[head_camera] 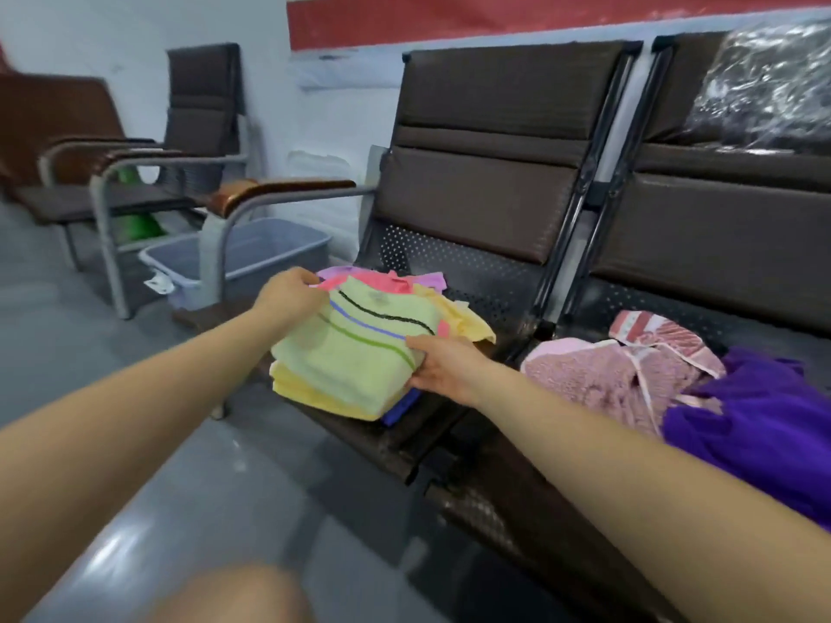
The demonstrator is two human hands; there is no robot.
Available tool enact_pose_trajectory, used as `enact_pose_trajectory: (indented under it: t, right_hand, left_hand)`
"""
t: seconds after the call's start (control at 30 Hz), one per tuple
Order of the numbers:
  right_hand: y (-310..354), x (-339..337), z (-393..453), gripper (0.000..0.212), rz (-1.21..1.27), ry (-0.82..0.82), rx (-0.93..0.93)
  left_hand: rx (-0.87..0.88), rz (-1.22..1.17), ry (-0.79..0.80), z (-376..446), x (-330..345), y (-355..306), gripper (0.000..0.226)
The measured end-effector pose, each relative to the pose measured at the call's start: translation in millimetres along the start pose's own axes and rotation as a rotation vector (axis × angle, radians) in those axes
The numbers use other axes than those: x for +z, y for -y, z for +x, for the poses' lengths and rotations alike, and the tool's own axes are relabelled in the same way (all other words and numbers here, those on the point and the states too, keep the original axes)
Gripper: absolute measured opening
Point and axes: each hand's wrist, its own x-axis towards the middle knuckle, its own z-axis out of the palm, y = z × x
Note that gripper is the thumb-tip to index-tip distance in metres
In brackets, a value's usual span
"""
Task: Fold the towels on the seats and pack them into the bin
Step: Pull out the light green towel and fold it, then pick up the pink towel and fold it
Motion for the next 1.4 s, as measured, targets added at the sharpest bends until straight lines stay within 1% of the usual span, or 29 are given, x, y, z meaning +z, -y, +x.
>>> enact_pose_trajectory:
  t: [0.03,0.07,0.1,0.13,0.17,0.2,0.27,0.3,0.37,0.4,0.47,0.53,0.57,0.63,0.67,0.73,0.77,0.83,0.87,0.9,0.97,1.03,1.13,1.17,1.23,1.27,1.33,1.4]
  right_hand:
    - [-11,7,4,0.019,-0.193,-0.032,0.014]
    - [-21,10,9,0.022,-0.380,-0.071,-0.006]
    - [-32,10,15,0.028,-0.468,-0.101,-0.057]
    - [-38,7,20,0.035,-0.453,-0.106,-0.097]
    - [-43,5,24,0.039,-0.398,-0.096,-0.122]
    - [-46,4,28,0.039,-0.347,-0.076,-0.139]
    - [-47,1,31,0.037,-0.316,-0.048,-0.132]
    - [-46,-1,32,0.035,-0.326,-0.030,-0.124]
    - [-38,-4,34,0.030,-0.426,-0.044,-0.084]
    - [-30,-6,38,0.030,-0.521,-0.090,-0.076]
    - [-10,-13,53,0.039,-0.686,-0.228,-0.121]
    - [12,-14,72,0.044,-0.746,-0.342,-0.233]
    - [19,-11,83,0.044,-0.766,-0.366,-0.278]
    - [33,2,99,0.047,-0.845,-0.362,-0.334]
    - [38,12,108,0.046,-0.887,-0.332,-0.343]
    - [43,35,137,0.031,-0.955,-0.274,-0.349]
    - [43,47,156,0.029,-1.030,-0.254,-0.335]
    - [39,62,186,0.048,-1.141,-0.196,-0.237]
    - [35,66,197,0.050,-1.150,-0.172,-0.206]
    - [31,68,201,0.050,-1.167,-0.173,-0.188]
    - [24,63,202,0.045,-1.172,-0.250,-0.234]
    - [21,59,203,0.042,-1.083,-0.315,-0.280]
    - [48,56,199,0.036,-0.701,-0.348,-0.295]
    - [62,53,196,0.030,-0.540,-0.375,-0.317]
    - [96,47,178,0.019,-0.110,-0.415,-0.324]
    - [116,44,170,0.022,0.045,-0.432,-0.323]
    - [158,35,149,0.029,0.198,-0.404,-0.396]
    - [202,25,120,0.034,0.231,-0.326,-0.477]
  left_hand:
    - [-0.002,0.109,0.046,3,3,12,0.029]
    - [-0.004,0.180,0.103,6,10,23,0.029]
    - [-0.019,0.210,0.168,5,21,35,0.034]
    - [-0.034,0.230,0.218,3,34,44,0.042]
    - [-0.042,0.236,0.227,-1,44,51,0.049]
    - [-0.030,0.230,0.185,-3,54,59,0.051]
    - [-0.008,0.201,0.051,-5,64,68,0.042]
    - [-0.001,0.162,0.004,-3,65,70,0.036]
    - [0.026,0.092,-0.020,6,63,73,0.032]
    - [0.032,0.052,-0.013,12,62,76,0.031]
    - [0.012,-0.051,0.014,24,57,79,0.030]
    - [-0.050,-0.119,0.032,40,52,84,0.034]
    - [-0.101,-0.135,0.045,49,49,88,0.035]
    - [-0.192,-0.203,0.053,65,44,95,0.042]
    - [-0.231,-0.253,0.052,72,45,100,0.043]
    - [-0.268,-0.287,0.023,79,49,111,0.041]
    - [-0.269,-0.267,-0.013,81,52,115,0.040]
    - [-0.235,-0.191,-0.086,81,58,120,0.042]
    - [-0.215,-0.159,-0.109,81,61,123,0.043]
    - [-0.202,-0.142,-0.126,81,63,125,0.043]
    - [-0.193,-0.139,-0.135,84,64,126,0.043]
    - [-0.200,-0.152,-0.141,85,65,128,0.043]
    - [-0.253,-0.172,-0.107,84,61,124,0.044]
    - [-0.285,-0.203,-0.060,85,59,123,0.044]
    - [-0.371,-0.320,0.099,87,46,107,0.045]
    - [-0.405,-0.376,0.171,89,39,95,0.043]
    - [-0.373,-0.426,0.226,92,23,61,0.032]
    - [-0.268,-0.524,0.247,88,10,16,0.030]
